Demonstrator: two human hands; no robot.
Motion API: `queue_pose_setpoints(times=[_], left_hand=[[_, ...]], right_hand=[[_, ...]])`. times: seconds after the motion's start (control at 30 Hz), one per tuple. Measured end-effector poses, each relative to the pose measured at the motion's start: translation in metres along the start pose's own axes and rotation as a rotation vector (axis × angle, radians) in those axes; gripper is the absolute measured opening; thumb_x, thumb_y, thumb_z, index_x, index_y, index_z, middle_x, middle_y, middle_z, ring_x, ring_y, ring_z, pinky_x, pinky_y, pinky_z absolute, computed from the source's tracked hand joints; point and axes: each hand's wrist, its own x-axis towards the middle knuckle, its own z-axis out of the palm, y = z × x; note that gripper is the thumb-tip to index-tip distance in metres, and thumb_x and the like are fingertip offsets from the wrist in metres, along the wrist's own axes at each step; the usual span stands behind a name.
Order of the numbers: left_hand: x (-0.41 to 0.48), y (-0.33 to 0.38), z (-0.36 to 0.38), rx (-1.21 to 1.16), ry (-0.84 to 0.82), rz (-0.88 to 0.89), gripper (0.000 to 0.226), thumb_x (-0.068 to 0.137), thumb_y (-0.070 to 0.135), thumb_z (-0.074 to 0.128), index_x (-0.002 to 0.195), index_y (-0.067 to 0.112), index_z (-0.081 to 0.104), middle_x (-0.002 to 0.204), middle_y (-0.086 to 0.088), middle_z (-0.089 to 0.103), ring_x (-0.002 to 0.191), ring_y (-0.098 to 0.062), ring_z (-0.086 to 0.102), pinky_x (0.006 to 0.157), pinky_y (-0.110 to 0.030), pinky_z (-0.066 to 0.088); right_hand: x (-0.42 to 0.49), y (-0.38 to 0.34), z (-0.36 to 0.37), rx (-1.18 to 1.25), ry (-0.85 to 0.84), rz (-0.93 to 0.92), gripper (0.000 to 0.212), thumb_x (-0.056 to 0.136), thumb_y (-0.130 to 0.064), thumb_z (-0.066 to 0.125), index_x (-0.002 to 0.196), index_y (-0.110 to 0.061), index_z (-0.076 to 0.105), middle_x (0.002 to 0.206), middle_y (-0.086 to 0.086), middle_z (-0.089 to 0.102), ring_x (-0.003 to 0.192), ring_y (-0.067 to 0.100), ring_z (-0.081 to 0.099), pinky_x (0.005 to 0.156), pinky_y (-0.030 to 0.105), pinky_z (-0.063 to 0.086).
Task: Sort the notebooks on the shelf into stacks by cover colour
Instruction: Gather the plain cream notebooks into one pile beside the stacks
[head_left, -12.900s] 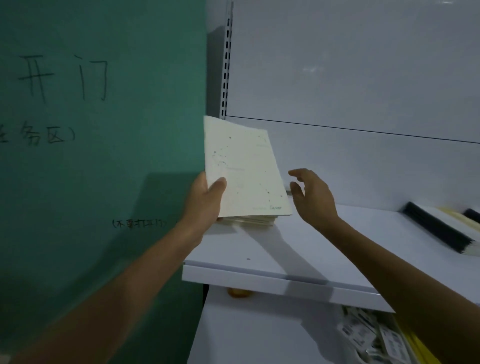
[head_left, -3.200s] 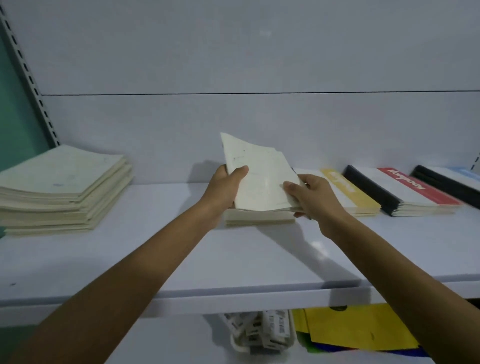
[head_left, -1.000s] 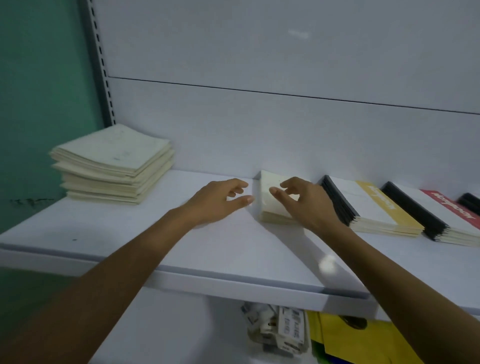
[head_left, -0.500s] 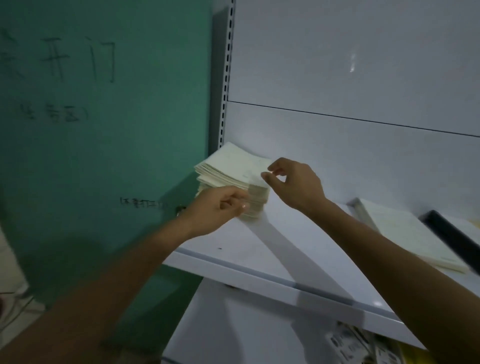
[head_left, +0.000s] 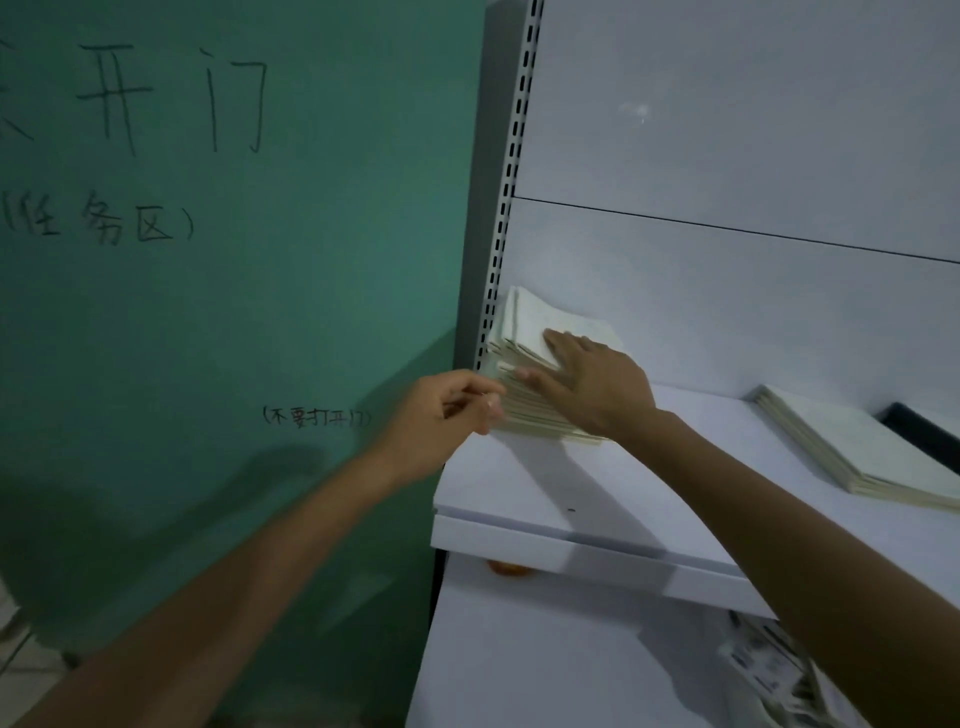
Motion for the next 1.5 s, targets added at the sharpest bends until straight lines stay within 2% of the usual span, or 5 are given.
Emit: queue_pose_setpoints(times=[0.5,0.9,1.07,1.23,1.5], left_hand=[[0.028,0.025,0.033,-0.553,-0.136,-0.533,0.044,0.091,0.053,0.050,0.115,0.019,0.063,0.104,-0.005,0.072,0.096,-0.023,0.068,0.078,-0.036,0.056],[0.011,0.032,-0.017,-0.550,0.428,-0.341,0.007,0.097,0.023,0.052,0.100,0.024,0.058,0.094,0.002,0.066,0.081,-0.016,0.063,0.064,-0.030,0.052],[-0.008,0.016,-0.040,-0.532,0.547,-0.438,0.009,0.096,0.025,0.053,0.101,0.020,0.058,0.091,0.000,0.065,0.078,-0.018,0.061,0.060,-0.029,0.047],[-0.022,0.005,-0.051,-0.526,0.578,-0.493,0.006,0.095,0.025,0.055,0.089,0.023,0.057,0.087,0.000,0.065,0.074,-0.017,0.061,0.055,-0.027,0.044],[-0.020,0.002,-0.053,-0.542,0.570,-0.496,0.007,0.094,0.026,0.055,0.089,0.024,0.057,0.088,0.000,0.064,0.074,-0.016,0.061,0.055,-0.026,0.044]], right_hand=[[-0.103,-0.011,0.022,-0.192,0.325,-0.241,0.054,0.089,-0.036,0.041,0.139,-0.016,0.042,0.134,0.018,0.054,0.119,0.036,0.055,0.095,0.046,0.047],[-0.051,-0.005,0.000,0.254,0.443,-0.141,0.056,0.095,-0.053,0.037,0.135,-0.013,0.048,0.139,0.007,0.050,0.123,0.021,0.049,0.098,0.033,0.040],[0.012,-0.006,-0.001,0.383,0.119,0.143,0.077,0.089,-0.062,0.044,0.148,-0.016,0.025,0.158,0.007,0.018,0.140,0.024,0.028,0.106,0.045,0.034],[0.002,-0.014,-0.003,0.012,-0.039,0.029,0.076,0.086,-0.071,0.037,0.139,-0.017,0.037,0.136,0.003,0.051,0.115,0.023,0.053,0.089,0.033,0.042],[-0.053,0.009,0.001,-0.085,0.299,-0.180,0.046,0.079,-0.013,0.073,0.124,-0.013,0.060,0.117,0.012,0.067,0.094,0.034,0.068,0.072,0.040,0.056]])
